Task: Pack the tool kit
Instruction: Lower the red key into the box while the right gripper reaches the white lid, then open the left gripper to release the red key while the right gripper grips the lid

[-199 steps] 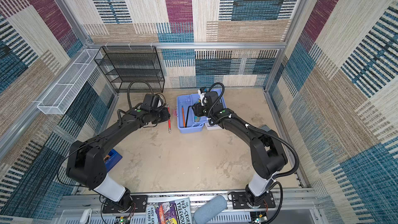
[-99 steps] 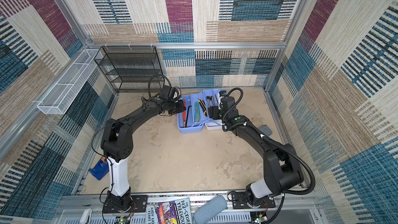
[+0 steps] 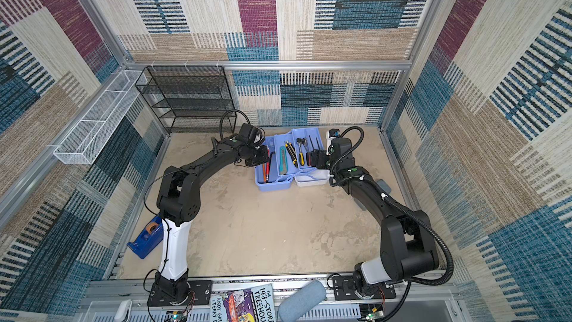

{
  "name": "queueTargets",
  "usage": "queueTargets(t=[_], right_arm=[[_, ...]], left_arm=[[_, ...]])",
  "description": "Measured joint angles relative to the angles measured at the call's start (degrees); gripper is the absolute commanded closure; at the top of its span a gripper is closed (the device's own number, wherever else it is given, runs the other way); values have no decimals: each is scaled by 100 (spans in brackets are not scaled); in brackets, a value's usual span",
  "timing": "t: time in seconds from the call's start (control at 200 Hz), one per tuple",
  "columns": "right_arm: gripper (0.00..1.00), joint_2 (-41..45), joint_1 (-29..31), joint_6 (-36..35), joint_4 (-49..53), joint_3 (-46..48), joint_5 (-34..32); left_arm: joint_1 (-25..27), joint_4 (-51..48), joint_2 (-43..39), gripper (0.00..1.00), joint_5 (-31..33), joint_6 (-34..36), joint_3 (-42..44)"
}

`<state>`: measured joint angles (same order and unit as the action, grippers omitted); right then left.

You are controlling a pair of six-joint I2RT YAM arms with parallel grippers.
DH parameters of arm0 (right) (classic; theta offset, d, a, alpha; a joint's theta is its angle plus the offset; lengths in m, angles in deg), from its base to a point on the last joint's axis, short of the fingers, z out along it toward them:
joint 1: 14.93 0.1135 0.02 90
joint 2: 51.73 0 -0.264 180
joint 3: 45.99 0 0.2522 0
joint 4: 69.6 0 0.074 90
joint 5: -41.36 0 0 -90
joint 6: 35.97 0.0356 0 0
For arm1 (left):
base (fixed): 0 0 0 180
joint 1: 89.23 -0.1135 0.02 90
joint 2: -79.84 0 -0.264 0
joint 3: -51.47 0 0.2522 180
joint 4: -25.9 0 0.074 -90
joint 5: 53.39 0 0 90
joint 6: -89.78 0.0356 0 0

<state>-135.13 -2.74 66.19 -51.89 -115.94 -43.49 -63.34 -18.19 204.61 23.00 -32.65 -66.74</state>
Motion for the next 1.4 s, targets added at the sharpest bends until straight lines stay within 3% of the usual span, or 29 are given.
queueTargets(t=[0.155,0.551,1.012,1.402], right_arm=[[9,9,-319,-17,-175,214,369],[5,-24,-717,-20,-855,518,1099],[6,-450,-776,72,-1285,481,1547],[9,-717,-778,74,-1386,264,1794]], left_arm=[[17,-17,0,58,17,0,-13],[103,-50,-619,57,195,24,367],[144,118,-1829,56,485,120,1921],[170,127,-1749,56,588,133,2201]])
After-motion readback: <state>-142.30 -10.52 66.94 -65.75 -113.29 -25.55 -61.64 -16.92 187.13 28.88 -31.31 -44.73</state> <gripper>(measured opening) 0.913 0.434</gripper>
